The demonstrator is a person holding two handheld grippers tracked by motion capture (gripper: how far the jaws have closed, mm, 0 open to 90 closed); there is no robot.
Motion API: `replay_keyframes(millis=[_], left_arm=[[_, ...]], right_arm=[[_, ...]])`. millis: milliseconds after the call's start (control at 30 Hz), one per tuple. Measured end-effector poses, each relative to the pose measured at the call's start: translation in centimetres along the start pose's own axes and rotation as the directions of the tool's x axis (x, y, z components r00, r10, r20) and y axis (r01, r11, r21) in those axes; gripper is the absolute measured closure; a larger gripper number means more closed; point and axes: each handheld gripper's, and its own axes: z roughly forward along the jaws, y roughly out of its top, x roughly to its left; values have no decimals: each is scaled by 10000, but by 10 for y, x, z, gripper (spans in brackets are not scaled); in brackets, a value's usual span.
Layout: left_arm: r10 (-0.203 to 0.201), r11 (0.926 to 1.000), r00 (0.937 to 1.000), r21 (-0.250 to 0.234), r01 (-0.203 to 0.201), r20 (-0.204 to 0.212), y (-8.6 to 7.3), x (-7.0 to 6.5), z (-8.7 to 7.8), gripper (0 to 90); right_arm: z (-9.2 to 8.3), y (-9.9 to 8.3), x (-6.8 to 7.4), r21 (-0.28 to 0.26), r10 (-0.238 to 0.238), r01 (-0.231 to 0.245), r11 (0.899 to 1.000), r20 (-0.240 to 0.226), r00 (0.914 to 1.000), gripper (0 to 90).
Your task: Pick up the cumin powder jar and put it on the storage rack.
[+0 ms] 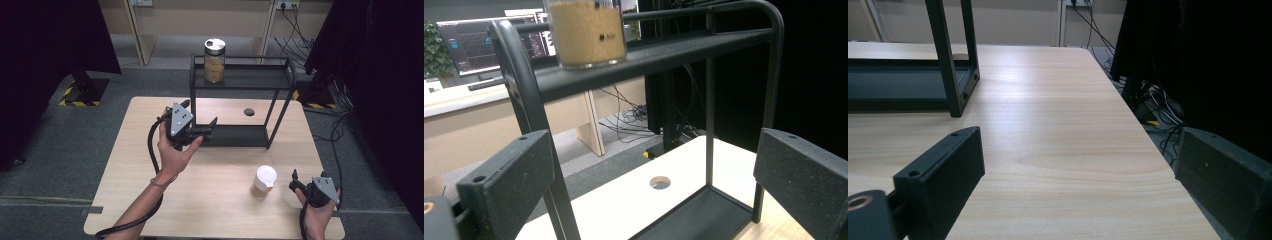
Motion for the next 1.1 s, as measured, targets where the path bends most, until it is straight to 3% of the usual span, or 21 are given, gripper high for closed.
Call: replay_keyframes(millis=[433, 767, 1100], left_arm=[[124, 9999, 9999, 53, -123, -76, -16, -1, -10, 19], [0, 9999, 9999, 149, 2, -133, -26, 1, -16, 18], [327, 9993, 9993, 199, -323, -155, -39, -5, -21, 18]], right_arm=[[0, 0, 0, 1, -19, 19, 10000, -1, 10000, 59], [0, 0, 1, -2, -59, 59, 10000, 10, 10000, 59], [0, 0, 0, -6, -39, 39, 10000, -10, 10000, 59]])
